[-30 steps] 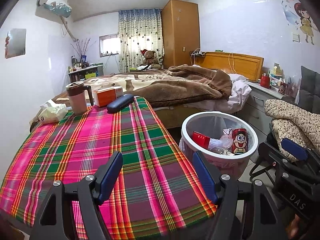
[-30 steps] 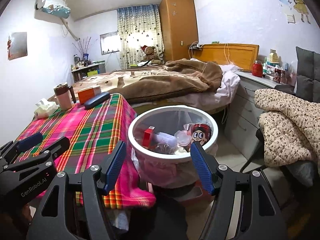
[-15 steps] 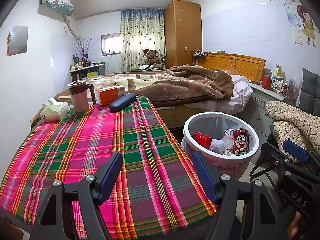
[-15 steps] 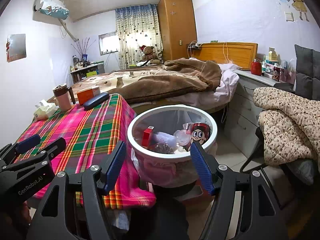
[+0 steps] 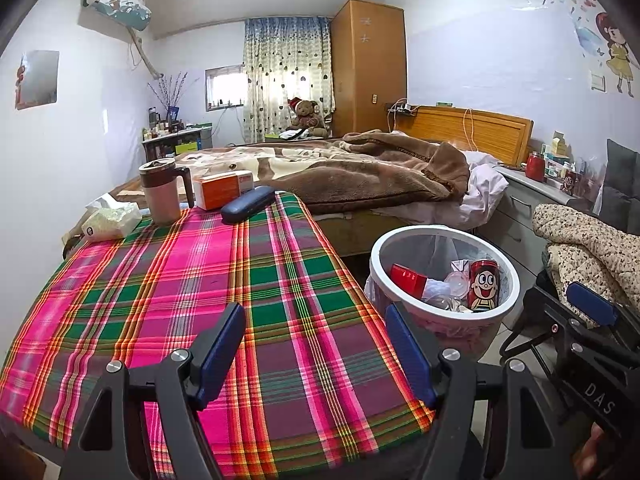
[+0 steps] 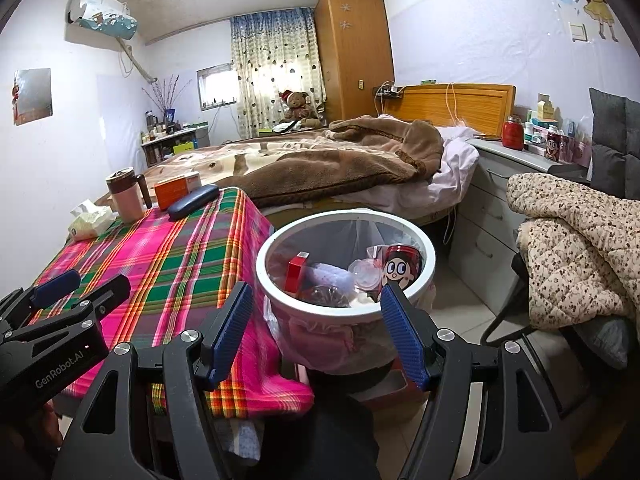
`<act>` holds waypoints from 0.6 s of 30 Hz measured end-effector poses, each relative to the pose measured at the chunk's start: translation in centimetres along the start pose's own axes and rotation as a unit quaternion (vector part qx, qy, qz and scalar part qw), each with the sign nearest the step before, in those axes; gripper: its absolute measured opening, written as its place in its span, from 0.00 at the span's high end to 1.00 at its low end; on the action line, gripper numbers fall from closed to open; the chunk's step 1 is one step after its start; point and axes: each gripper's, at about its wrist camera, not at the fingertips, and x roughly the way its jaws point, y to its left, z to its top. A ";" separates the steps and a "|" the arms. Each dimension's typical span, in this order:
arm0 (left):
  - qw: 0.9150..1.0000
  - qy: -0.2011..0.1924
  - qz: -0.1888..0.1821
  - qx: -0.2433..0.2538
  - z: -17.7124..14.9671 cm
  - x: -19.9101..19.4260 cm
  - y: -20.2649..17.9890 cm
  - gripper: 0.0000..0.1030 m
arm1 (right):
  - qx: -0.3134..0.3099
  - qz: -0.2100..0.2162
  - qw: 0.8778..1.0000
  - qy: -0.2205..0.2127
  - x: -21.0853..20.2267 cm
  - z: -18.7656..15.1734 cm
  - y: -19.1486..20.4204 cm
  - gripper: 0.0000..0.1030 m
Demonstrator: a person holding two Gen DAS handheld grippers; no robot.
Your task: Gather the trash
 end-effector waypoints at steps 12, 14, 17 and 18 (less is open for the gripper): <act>1.000 0.001 0.001 -0.001 0.2 0.0 0.1 0.30 | 0.001 0.001 1.000 0.000 0.0 0.1 0.1 0.34; 1.000 0.000 0.002 -0.001 0.3 0.0 0.2 0.30 | 0.002 0.000 1.000 0.001 0.0 0.1 0.2 0.34; 1.000 0.001 0.002 -0.001 0.3 0.0 0.1 0.30 | 0.001 0.001 1.000 0.000 0.0 0.1 0.3 0.34; 1.000 0.001 0.002 -0.001 0.4 -0.1 0.2 0.30 | 0.001 0.002 1.000 0.001 0.0 0.1 0.2 0.34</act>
